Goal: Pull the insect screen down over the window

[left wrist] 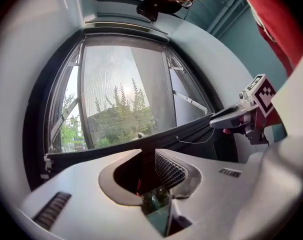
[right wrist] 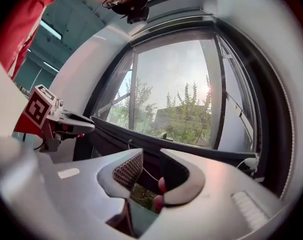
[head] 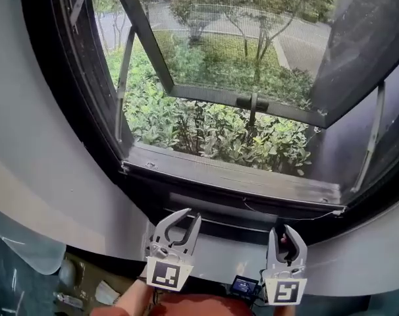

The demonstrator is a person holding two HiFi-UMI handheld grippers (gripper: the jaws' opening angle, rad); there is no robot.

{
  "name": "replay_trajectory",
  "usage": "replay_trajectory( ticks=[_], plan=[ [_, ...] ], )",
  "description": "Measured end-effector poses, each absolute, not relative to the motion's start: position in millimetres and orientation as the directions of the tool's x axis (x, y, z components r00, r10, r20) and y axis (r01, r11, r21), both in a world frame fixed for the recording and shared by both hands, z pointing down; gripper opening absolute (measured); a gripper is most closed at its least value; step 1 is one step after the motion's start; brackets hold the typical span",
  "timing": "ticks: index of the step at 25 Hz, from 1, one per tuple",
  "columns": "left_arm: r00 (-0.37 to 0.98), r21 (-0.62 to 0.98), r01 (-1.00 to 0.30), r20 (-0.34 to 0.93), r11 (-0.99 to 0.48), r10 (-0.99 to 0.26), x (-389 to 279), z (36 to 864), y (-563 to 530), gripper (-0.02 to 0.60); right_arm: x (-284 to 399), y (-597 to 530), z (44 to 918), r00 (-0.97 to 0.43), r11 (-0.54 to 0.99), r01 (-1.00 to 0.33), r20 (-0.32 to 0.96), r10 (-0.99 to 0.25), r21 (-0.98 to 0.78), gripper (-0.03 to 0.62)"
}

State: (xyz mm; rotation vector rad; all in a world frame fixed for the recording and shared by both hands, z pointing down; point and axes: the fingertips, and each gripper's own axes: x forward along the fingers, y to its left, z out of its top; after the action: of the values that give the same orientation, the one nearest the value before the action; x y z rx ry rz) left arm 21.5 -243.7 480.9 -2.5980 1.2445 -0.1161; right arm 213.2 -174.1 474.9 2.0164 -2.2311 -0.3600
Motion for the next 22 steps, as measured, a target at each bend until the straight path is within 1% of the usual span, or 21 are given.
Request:
replay_trajectory(
  ticks=[5, 7, 10, 18, 19, 20, 21, 22],
  plan=[
    [0.585, -0.168, -0.803, -0.039, -0.571, -0.810, 21, 504, -228, 0.084, 217, -160, 487, -0.028, 0.006, -0.991, -0.171, -0.985, 0.130, 0.117],
    [0.559, -0.123, -0.825, -0.041, -0.551, -0.828, 18, 511, -224, 0.084, 221, -157, 498, -0.004, -0.008, -0.997, -0.168, -0.986, 0.071, 0.117],
    [0.534, -0.116, -0.843, -0.053, -0.526, -0.844, 15, 519, -220, 0.083, 225, -156, 511, 0.018, -0.023, -0.999, -0.150, -0.988, 0.028, 0.115],
    [0.534, -0.123, -0.842, -0.045, -0.526, -0.844, 16, 528, -223, 0.081, 228, -158, 519, 0.033, -0.036, -0.999, -0.137, -0.990, 0.020, 0.114],
    [0.532, -0.119, -0.843, -0.045, -0.524, -0.846, 15, 528, -224, 0.080, 229, -157, 519, 0.042, -0.045, -0.999, -0.140, -0.989, 0.023, 0.100],
    [0.530, -0.116, -0.844, -0.045, -0.523, -0.847, 15, 528, -224, 0.075, 230, -156, 518, 0.051, -0.056, -0.998, -0.145, -0.988, 0.027, 0.053],
    [0.530, -0.115, -0.845, -0.043, -0.523, -0.847, 15, 528, -223, 0.067, 230, -155, 517, 0.057, -0.062, -0.998, -0.151, -0.987, 0.029, 0.032],
    [0.529, -0.116, -0.845, -0.041, -0.522, -0.847, 15, 529, -223, 0.057, 231, -155, 516, 0.060, -0.065, -0.997, -0.157, -0.986, 0.032, 0.031]
  ],
)
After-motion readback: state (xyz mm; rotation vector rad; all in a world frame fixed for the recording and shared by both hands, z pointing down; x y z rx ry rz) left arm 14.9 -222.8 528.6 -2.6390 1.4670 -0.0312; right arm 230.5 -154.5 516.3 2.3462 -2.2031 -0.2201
